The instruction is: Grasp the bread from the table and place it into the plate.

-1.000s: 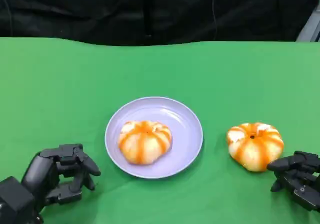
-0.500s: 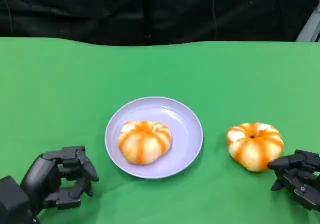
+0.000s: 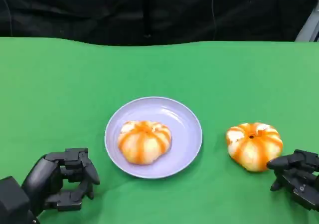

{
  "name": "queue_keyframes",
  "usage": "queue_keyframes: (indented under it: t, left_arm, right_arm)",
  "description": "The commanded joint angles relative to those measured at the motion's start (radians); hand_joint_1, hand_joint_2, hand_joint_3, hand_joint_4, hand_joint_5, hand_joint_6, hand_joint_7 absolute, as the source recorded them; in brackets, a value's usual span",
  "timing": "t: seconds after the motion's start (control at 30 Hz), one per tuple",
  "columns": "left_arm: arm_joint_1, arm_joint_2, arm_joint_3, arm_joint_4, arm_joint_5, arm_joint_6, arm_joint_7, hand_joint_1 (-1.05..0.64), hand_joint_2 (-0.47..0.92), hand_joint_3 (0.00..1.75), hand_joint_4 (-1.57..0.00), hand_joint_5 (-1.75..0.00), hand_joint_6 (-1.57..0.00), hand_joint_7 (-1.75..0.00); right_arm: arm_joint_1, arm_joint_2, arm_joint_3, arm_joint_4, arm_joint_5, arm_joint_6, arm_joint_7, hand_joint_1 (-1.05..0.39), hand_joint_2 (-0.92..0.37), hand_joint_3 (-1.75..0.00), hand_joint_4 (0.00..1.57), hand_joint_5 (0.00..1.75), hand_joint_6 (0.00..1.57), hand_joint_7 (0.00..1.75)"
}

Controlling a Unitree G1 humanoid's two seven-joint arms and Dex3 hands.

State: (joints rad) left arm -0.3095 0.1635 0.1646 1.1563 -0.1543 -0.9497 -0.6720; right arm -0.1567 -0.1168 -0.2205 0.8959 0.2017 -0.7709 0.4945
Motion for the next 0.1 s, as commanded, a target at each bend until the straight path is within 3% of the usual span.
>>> queue_keyframes:
  t: [0.03, 0.1]
  left_arm:
    - [0.000, 0.024, 0.007, -0.016, -0.006, 0.012, -0.003, 0.06, 0.55, 1.09, -0.86, -1.54, -0.93, -1.27]
    - [0.000, 0.024, 0.007, -0.017, -0.006, 0.013, -0.003, 0.06, 0.56, 1.08, -0.86, -1.54, -0.93, -1.27]
  right_arm:
    - [0.008, -0.020, -0.008, -0.010, 0.010, 0.003, -0.006, -0.06, -0.92, -0.34, 0.76, 1.35, 0.96, 0.64]
    - [0.008, -0.020, -0.007, -0.011, 0.010, 0.004, -0.007, -0.06, -0.92, -0.34, 0.76, 1.34, 0.96, 0.64]
